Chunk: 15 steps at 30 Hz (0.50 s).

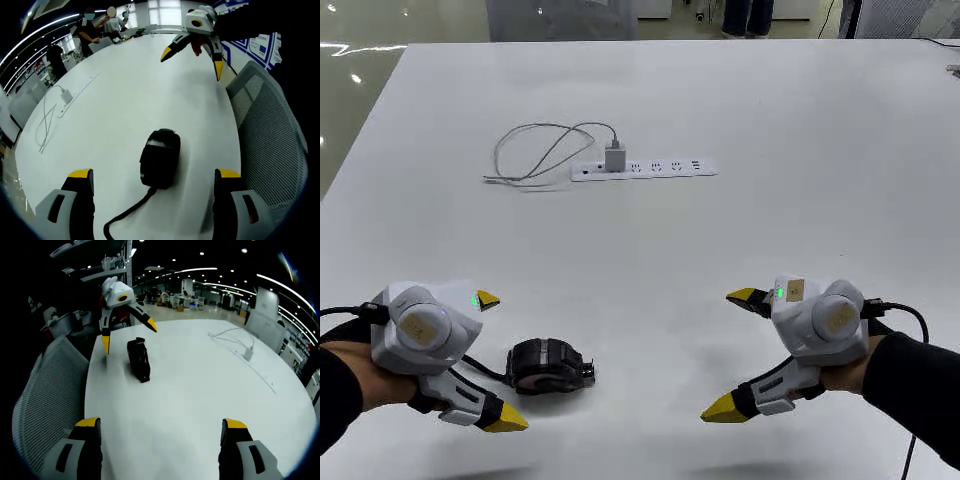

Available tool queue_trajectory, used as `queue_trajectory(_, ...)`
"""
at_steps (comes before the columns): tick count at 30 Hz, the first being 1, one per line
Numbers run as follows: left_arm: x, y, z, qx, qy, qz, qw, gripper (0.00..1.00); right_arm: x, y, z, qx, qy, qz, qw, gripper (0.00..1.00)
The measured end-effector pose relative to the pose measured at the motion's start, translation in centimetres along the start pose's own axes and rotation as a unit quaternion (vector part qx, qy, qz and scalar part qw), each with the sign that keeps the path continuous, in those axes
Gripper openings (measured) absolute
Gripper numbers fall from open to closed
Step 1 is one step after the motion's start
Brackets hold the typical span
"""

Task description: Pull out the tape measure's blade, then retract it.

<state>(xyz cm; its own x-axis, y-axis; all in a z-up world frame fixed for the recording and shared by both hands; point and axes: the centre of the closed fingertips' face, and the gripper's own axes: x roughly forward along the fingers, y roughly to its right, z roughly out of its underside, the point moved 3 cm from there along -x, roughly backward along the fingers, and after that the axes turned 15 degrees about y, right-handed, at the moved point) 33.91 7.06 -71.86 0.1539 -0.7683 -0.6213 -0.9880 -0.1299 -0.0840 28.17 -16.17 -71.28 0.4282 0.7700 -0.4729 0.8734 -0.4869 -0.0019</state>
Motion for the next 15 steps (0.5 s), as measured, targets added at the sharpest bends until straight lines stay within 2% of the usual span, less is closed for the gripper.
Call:
queue_trajectory(6, 1.0, 0.1, -0.4, 0.005, -0.003, 0.018, 0.9998, 0.98, 1.1, -0.2, -0.1, -0.004, -0.001, -0.011, 0.9999, 0.99)
queue_trajectory(15, 2.2, 0.0, -0.1, 0.023, -0.015, 0.033, 0.9991, 0.95, 3.0, -0.2, 0.0, -0.004, -0.008, -0.027, 0.9996, 0.95)
